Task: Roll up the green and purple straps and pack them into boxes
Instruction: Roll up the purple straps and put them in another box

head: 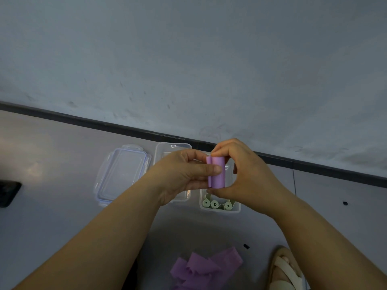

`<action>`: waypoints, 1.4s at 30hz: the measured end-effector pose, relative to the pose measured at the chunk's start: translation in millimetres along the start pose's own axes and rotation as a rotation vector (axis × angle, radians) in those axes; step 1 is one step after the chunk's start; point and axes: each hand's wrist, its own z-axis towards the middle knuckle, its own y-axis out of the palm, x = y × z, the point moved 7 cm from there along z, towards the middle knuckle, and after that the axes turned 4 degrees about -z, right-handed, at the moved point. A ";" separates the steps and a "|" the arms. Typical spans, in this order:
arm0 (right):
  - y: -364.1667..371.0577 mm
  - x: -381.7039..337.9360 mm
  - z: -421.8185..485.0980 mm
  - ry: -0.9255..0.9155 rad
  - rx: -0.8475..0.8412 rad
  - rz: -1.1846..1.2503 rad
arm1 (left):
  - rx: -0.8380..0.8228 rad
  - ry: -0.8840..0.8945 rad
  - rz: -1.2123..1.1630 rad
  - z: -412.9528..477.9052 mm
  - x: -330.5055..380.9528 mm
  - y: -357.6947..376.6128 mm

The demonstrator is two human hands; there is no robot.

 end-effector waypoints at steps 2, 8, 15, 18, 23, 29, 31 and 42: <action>0.5 0.2 0.1 0.010 0.002 -0.018 | 0.021 0.006 0.009 0.6 0.1 -0.6; 6.6 3.5 0.4 0.088 -0.058 -0.045 | 0.067 0.028 0.054 1.8 0.7 -7.5; 2.2 3.9 0.0 0.100 -0.047 -0.050 | 0.097 0.038 0.064 4.4 1.8 -12.6; 1.9 4.5 -0.3 0.102 -0.039 -0.084 | 0.097 0.032 0.076 5.8 -0.7 -11.5; 1.0 6.2 -1.5 0.119 0.019 -0.120 | 0.074 0.047 0.032 4.7 -4.3 -4.9; 6.8 6.4 -0.2 0.123 -0.006 -0.107 | 0.106 0.072 0.041 4.9 -2.7 -7.2; 8.2 7.2 -0.3 0.119 -0.041 -0.088 | 0.096 0.068 0.062 4.7 -1.9 -8.1; 0.3 5.3 1.1 0.099 0.060 -0.098 | 0.047 0.080 0.036 3.9 -0.7 -1.7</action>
